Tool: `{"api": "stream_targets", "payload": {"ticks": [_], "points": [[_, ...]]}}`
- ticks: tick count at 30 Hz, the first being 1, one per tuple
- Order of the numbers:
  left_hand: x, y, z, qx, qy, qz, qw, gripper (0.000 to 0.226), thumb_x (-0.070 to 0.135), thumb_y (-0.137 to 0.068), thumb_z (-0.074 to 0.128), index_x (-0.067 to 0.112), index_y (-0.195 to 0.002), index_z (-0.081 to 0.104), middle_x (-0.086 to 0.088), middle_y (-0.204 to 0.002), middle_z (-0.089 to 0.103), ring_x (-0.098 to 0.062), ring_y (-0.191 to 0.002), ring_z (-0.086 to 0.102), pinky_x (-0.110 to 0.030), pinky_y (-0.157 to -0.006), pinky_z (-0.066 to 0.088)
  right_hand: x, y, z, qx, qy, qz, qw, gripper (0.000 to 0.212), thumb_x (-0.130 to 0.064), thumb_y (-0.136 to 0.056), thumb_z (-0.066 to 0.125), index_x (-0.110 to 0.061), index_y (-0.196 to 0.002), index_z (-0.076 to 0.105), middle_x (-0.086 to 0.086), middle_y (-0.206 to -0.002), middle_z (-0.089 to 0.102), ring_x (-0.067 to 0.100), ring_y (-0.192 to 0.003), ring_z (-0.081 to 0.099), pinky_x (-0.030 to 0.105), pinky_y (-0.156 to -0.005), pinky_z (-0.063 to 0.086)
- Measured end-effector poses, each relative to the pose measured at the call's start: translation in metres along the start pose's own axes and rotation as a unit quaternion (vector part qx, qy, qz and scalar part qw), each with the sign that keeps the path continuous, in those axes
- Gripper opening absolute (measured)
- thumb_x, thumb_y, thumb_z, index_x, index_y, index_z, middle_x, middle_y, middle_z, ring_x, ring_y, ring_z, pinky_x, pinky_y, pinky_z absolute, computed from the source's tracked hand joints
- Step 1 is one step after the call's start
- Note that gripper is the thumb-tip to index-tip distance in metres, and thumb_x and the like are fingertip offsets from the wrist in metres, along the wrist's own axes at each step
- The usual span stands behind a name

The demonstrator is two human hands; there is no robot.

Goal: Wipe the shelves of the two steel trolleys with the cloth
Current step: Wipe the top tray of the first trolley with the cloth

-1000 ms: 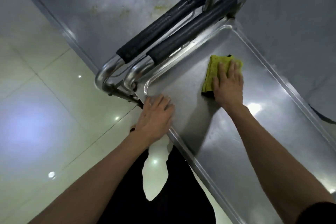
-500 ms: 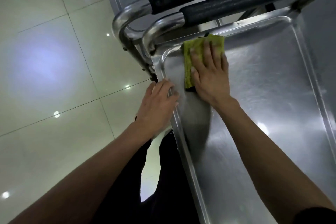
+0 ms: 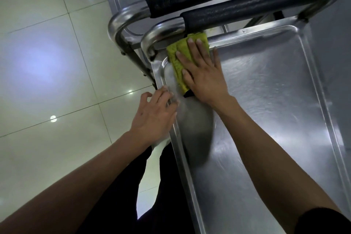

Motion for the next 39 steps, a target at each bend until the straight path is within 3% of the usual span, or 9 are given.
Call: {"api": "stream_targets", "payload": {"ticks": [4,9,14,20,25,33,36,39], "points": [[0.01,-0.016,-0.008,-0.017,0.003,-0.032,0.999,0.033,0.039,-0.095,0.041,0.024,-0.117,0.06,-0.002,-0.127,0.052,-0.025,-0.128,0.043,-0.048,-0.105,0.03,0.033,0.008,-0.006,0.003,-0.009,0.02,1.0,0.054,-0.043,-0.105,0.028,-0.033,-0.158,0.025,0.006,-0.169,0.008,0.027,-0.156,0.002,0.056,-0.123,0.003],[0.053,-0.068,-0.016,-0.028,0.043,0.003,0.999,0.049,0.05,-0.091,0.055,0.022,-0.131,0.053,-0.006,-0.146,0.041,-0.03,-0.14,0.033,-0.054,-0.108,0.032,0.073,0.016,-0.013,0.01,-0.009,0.049,0.999,0.053,-0.044,-0.105,0.027,-0.036,-0.158,0.025,0.004,-0.169,0.008,0.023,-0.156,0.002,0.053,-0.123,0.0],[0.057,-0.078,0.004,-0.088,0.006,-0.006,0.996,0.06,0.058,-0.093,0.054,0.024,-0.14,0.038,-0.009,-0.153,0.025,-0.033,-0.145,0.02,-0.056,-0.11,0.034,0.152,0.033,-0.027,0.004,-0.004,0.128,0.992,0.054,-0.048,-0.104,0.022,-0.04,-0.158,0.02,0.001,-0.169,0.006,0.02,-0.156,-0.001,0.05,-0.123,-0.007],[0.064,-0.08,0.011,-0.12,0.026,-0.029,0.992,0.063,0.048,-0.095,0.058,0.025,-0.146,0.03,-0.013,-0.157,0.02,-0.038,-0.148,0.011,-0.061,-0.113,0.029,0.247,0.069,-0.048,0.01,-0.022,0.251,0.968,0.054,-0.042,-0.103,0.022,-0.039,-0.157,0.024,0.003,-0.169,0.008,0.021,-0.156,0.004,0.057,-0.123,-0.002],[0.091,-0.078,0.017,-0.131,0.03,0.007,0.991,0.068,0.023,-0.095,0.057,0.037,-0.152,0.021,-0.012,-0.16,0.006,-0.042,-0.149,-0.003,-0.07,-0.113,0.022,0.231,0.078,-0.045,0.032,-0.016,0.272,0.962,0.054,-0.041,-0.102,0.023,-0.037,-0.155,0.031,0.003,-0.168,0.013,0.022,-0.155,0.005,0.053,-0.124,0.002],[0.094,-0.077,0.017,-0.158,0.001,0.004,0.987,0.062,0.035,-0.095,0.045,0.036,-0.154,0.025,-0.01,-0.162,0.004,-0.041,-0.149,-0.007,-0.067,-0.11,0.026,0.137,0.138,-0.019,0.025,-0.013,0.195,0.98,0.053,-0.041,-0.102,0.03,-0.035,-0.154,0.035,0.003,-0.168,0.015,0.022,-0.156,0.007,0.051,-0.124,0.007],[0.098,-0.077,0.016,-0.164,-0.004,0.004,0.986,0.062,0.035,-0.097,0.043,0.034,-0.155,0.023,-0.009,-0.162,0.002,-0.04,-0.149,-0.009,-0.065,-0.111,0.026,0.159,0.142,-0.022,0.018,-0.01,0.223,0.975,0.053,-0.043,-0.104,0.024,-0.037,-0.156,0.03,0.001,-0.168,0.012,0.021,-0.156,0.005,0.054,-0.124,-0.001],[0.101,-0.077,0.016,-0.168,-0.017,0.002,0.986,0.067,0.035,-0.096,0.048,0.03,-0.156,0.019,-0.011,-0.162,-0.002,-0.039,-0.15,-0.01,-0.063,-0.112,0.026,0.205,0.129,-0.031,0.026,-0.025,0.312,0.949,0.053,-0.043,-0.105,0.019,-0.038,-0.157,0.022,0.002,-0.169,0.006,0.02,-0.156,-0.002,0.055,-0.123,-0.006]]}}
Point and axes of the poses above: each hand's wrist, its own y-axis away from the middle knuckle, its own z-axis out of the palm, x = y × z, the point moved 10 cm from there along -y, towards the middle knuckle
